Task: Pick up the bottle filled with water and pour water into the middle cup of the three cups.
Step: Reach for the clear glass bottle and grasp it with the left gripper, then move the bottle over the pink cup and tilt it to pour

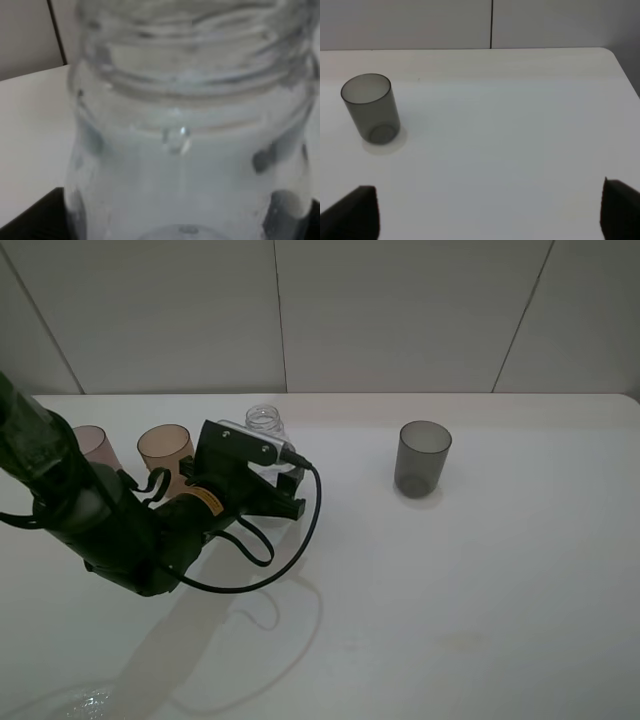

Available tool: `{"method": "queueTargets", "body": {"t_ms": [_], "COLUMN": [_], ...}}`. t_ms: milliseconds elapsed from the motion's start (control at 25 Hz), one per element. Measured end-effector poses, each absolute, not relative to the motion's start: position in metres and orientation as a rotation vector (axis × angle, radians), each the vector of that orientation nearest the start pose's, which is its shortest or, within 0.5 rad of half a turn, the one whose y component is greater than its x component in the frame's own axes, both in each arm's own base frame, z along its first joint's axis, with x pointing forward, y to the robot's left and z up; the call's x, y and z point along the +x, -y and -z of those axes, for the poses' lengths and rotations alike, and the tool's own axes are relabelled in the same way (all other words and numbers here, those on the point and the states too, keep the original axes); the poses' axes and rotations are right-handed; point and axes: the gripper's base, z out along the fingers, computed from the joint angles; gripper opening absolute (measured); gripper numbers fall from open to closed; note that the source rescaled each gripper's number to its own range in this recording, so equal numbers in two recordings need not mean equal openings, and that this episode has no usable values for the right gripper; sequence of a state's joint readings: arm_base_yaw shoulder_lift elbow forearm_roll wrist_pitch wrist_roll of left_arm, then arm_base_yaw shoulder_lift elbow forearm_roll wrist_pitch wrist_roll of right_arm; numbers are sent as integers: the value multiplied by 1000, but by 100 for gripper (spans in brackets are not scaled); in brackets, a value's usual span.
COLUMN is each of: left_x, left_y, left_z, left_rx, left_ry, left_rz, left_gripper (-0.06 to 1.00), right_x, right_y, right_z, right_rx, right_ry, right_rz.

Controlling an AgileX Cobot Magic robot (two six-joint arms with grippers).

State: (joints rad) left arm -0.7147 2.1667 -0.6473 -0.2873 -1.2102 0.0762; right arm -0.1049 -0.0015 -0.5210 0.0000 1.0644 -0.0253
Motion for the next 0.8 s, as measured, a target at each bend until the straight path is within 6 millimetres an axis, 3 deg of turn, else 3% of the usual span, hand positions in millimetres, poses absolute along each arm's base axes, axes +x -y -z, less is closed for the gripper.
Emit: {"method": "queueTargets", "body": {"t_ms": [280, 680, 760, 800], "left_x": [270, 277, 277, 277], "left_y": [205, 209, 209, 209], "left_z": [-62, -67, -66, -65], "left_rx": [447, 443, 439, 438], "left_ry": [-1755, -1725, -1728, -1730], "left_rz": [297, 289, 286, 283], "left_gripper": [100, 99, 74, 42], "right_x": [-8, -8, -8, -8], "right_y": [-1, -1, -1, 0], "right_z": [-283, -283, -283, -283], "right_rx": [81, 81, 81, 81], "right_ry": [-2025, -2025, -2025, -2025], "right_rz": [82, 82, 82, 89]}}
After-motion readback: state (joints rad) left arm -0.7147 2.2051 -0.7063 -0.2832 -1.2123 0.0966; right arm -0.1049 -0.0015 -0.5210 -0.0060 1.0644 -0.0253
